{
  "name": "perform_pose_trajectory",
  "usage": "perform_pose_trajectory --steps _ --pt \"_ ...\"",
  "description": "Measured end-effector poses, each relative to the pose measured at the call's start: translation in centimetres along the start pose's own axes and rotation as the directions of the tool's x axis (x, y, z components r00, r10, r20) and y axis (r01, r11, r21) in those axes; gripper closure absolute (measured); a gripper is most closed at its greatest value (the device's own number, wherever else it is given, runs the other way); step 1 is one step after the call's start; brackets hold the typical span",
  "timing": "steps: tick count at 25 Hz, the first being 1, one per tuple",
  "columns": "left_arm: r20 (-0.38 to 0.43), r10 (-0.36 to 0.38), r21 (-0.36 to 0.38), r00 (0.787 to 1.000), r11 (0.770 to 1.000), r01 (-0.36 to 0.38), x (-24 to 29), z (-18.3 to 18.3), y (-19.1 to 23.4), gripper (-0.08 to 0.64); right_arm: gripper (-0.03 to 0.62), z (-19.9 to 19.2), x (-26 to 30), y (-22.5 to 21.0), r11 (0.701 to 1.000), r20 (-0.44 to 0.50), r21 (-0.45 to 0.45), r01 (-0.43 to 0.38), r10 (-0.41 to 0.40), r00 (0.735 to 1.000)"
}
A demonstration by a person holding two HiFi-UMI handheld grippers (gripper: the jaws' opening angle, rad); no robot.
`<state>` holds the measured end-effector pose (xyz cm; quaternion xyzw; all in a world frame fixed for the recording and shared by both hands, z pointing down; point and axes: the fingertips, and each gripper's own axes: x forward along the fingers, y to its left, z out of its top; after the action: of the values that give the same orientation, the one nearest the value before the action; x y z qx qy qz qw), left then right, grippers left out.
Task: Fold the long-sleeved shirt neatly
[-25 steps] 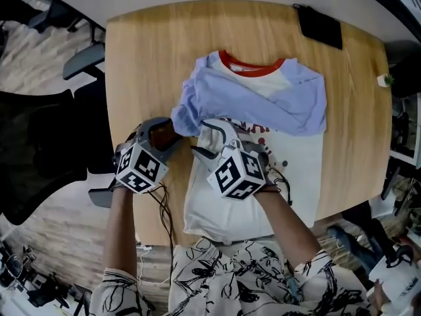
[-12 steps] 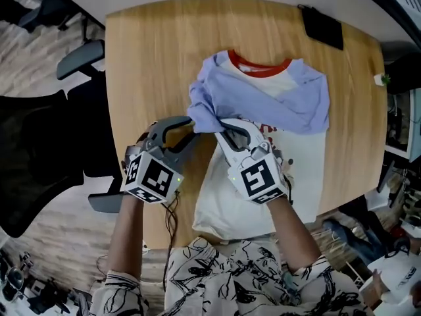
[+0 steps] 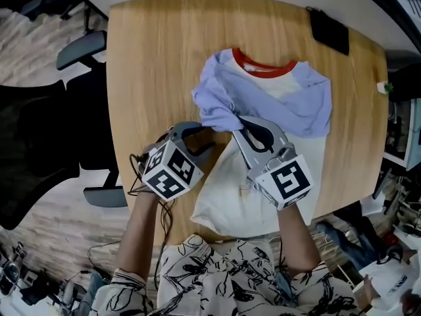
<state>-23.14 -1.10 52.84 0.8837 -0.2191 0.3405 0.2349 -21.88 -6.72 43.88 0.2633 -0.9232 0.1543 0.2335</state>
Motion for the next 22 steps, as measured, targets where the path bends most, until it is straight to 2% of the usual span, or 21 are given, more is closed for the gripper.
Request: perform_pose_trajectory --steps 2,4,6,8,9,11,13,16,19,21,22 --pt "0.06 0.034 -0.096 0.998 0.995 -0.028 -0.1 0.0 -0.2 0.373 0.554 0.4 0.0 0.4 1.0 0.009 -0.003 -0.017 0.017 1.0" --pt "0.111 0.125 -0.166 0.986 0.98 -0.106 0.2 0.7 0.7 0.373 0.554 0.8 -0.4 0.4 1.0 0.019 -0.001 -0.031 0.031 0.999" --pt "0.143 0.192 -0.221 0.971 0.962 -0.157 0.8 1.7 1.6 0.373 0.554 1.1 -0.7 0.4 0.999 0.031 0.002 -0.045 0.045 0.999" --pt "0.167 0.226 -0.257 0.96 0.95 -0.179 1.6 2.7 2.3 0.373 0.554 1.3 -0.9 0.6 0.998 0.038 0.001 -0.059 0.059 0.998" --pt "0.183 0.251 -0.268 0.95 0.943 -0.198 1.9 3.1 2.8 0.387 0.554 1.3 -0.9 0.7 0.998 0.04 -0.004 -0.063 0.063 0.997" --pt "0.223 0.313 -0.277 0.923 0.928 -0.247 1.5 3.8 3.9 0.512 0.554 1.4 -1.0 1.0 0.998 0.048 -0.01 -0.068 0.068 0.996" --pt "0.244 0.359 -0.265 0.901 0.918 -0.294 0.0 4.3 5.1 0.541 0.551 1.4 -1.1 1.0 0.998 0.06 -0.007 -0.067 0.068 0.996" --pt "0.213 0.392 -0.192 0.895 0.915 -0.355 -2.9 4.2 6.4 0.543 0.529 0.8 -1.0 0.7 0.998 0.045 -0.017 -0.056 0.057 0.997" --pt "0.131 0.432 -0.027 0.892 0.901 -0.432 -5.9 3.6 7.1 0.544 0.436 -0.9 0.6 1.4 0.994 -0.024 -0.061 -0.092 0.091 0.996" --pt "0.058 0.47 0.14 0.881 0.87 -0.473 -7.8 3.4 7.5 0.545 0.371 -2.7 2.1 2.7 0.985 -0.098 -0.103 -0.138 0.128 0.987" --pt "0.018 0.494 0.232 0.869 0.844 -0.484 -8.7 3.3 7.8 0.543 0.345 -3.6 2.9 3.3 0.979 -0.136 -0.124 -0.161 0.144 0.98"
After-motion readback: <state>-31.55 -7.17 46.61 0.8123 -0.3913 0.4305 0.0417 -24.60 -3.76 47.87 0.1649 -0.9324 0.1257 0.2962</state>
